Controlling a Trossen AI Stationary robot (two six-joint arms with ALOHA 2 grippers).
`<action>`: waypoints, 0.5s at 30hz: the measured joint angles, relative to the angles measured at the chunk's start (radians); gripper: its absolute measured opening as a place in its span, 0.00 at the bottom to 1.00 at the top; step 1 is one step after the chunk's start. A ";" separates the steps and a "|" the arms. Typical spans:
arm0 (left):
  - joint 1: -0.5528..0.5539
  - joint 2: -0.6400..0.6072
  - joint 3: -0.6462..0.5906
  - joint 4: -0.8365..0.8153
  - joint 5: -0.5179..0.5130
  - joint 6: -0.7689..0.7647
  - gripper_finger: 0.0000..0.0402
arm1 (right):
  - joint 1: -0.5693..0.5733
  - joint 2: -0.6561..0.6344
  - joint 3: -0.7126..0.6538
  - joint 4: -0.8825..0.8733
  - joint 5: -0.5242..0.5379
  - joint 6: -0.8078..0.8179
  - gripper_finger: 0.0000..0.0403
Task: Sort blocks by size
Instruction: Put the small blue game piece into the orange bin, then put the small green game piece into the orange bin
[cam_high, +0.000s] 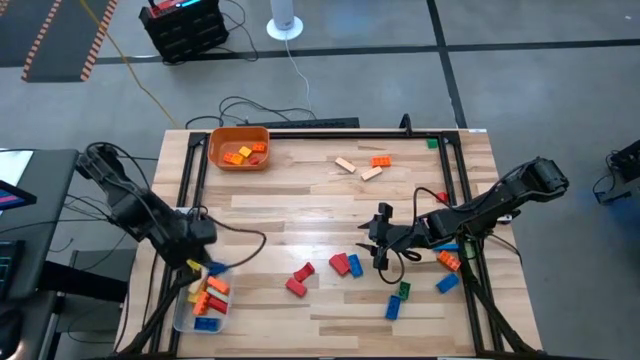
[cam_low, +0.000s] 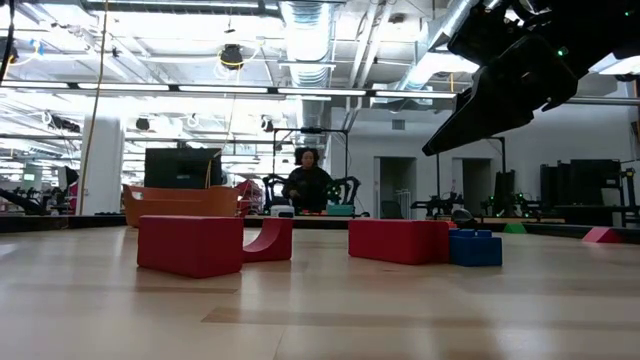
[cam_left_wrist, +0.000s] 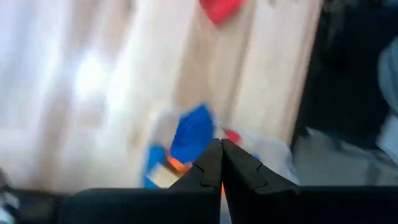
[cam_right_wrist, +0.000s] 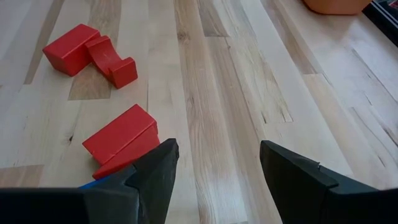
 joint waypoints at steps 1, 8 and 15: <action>0.004 -0.002 0.000 -0.004 -0.042 0.020 0.00 | 0.000 0.000 0.000 0.000 0.000 0.000 0.65; 0.063 0.020 0.000 -0.020 -0.161 0.106 0.00 | 0.000 0.000 0.000 0.002 0.000 0.000 0.65; 0.129 0.056 0.000 -0.021 -0.192 0.132 0.00 | 0.000 0.000 0.000 0.005 0.000 0.000 0.65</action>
